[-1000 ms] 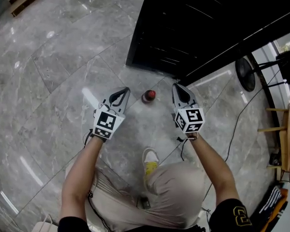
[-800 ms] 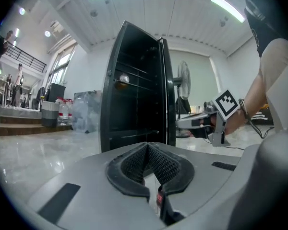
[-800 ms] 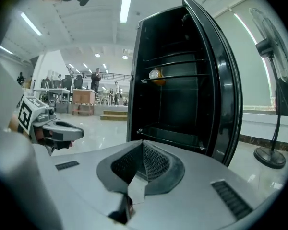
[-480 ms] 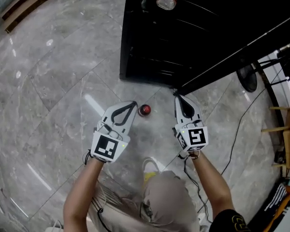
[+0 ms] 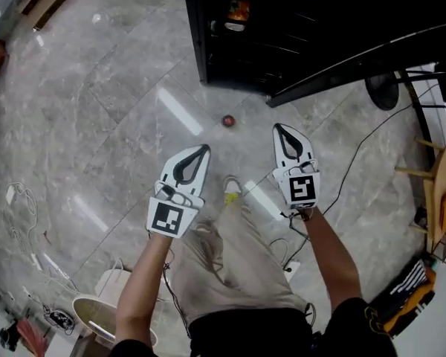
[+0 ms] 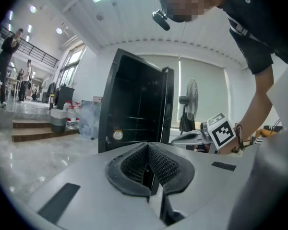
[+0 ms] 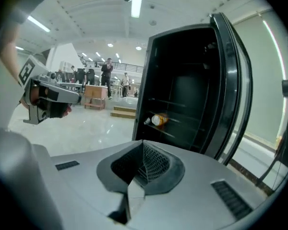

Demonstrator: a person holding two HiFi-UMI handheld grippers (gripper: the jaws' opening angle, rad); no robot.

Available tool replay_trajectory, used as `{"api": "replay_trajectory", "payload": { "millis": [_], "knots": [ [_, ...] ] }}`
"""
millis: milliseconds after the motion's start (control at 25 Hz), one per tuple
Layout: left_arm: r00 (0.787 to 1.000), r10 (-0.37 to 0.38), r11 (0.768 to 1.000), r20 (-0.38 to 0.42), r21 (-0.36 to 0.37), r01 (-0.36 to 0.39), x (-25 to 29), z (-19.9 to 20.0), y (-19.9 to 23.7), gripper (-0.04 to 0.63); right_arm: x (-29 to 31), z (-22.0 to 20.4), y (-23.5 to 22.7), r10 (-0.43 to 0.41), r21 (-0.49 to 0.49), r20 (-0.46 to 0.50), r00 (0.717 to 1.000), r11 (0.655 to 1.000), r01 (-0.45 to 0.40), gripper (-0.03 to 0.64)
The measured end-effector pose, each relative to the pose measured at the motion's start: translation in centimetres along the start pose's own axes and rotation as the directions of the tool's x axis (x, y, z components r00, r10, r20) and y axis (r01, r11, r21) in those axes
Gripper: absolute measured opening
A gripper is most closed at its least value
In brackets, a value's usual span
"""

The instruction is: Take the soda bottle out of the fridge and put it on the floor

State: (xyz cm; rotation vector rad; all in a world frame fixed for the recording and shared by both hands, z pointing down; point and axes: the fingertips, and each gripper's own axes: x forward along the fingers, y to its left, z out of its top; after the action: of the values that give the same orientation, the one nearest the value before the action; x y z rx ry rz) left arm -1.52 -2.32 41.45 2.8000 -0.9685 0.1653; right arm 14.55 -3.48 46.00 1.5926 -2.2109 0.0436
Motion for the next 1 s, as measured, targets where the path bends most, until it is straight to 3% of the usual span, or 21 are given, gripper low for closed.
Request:
{"api": "replay_trajectory", "payload": {
  "millis": [240,400,640,720,880,1000],
  "knots": [
    [0.995,0.063,0.998,-0.082,0.014,-0.062,-3.3,13.3,-3.4,0.016,-6.6,12.5,-4.0,0.026,0.018,-0.012,1.000,1.000,-0.026,-0.006],
    [0.997,0.069,0.996,-0.039,0.057,-0.067,-3.7,22.9,-5.8,0.015,-10.7,20.1,-6.4,0.061,0.104,0.012,0.998,0.993,-0.062,-0.006],
    [0.995,0.094,0.996,-0.029,0.004,-0.094,-4.8,35.5,-8.2,0.016,-16.5,28.9,-8.8,0.150,0.195,0.002,0.989,0.970,-0.147,-0.006],
    [0.995,0.094,0.996,-0.014,0.010,-0.094,-5.7,38.7,-8.2,0.016,-17.3,31.6,-9.1,0.153,0.209,0.027,0.988,0.966,-0.155,-0.006],
    [0.998,0.066,0.992,-0.004,0.106,-0.065,-6.7,42.0,-9.2,0.017,-19.4,33.5,-9.6,0.126,0.227,0.013,0.992,0.966,-0.125,-0.005],
    [0.999,0.038,0.993,-0.003,0.109,-0.038,-8.9,44.1,-8.2,0.017,-20.0,36.4,-8.0,0.088,0.247,0.011,0.996,0.965,-0.088,-0.005]
  ]
}}
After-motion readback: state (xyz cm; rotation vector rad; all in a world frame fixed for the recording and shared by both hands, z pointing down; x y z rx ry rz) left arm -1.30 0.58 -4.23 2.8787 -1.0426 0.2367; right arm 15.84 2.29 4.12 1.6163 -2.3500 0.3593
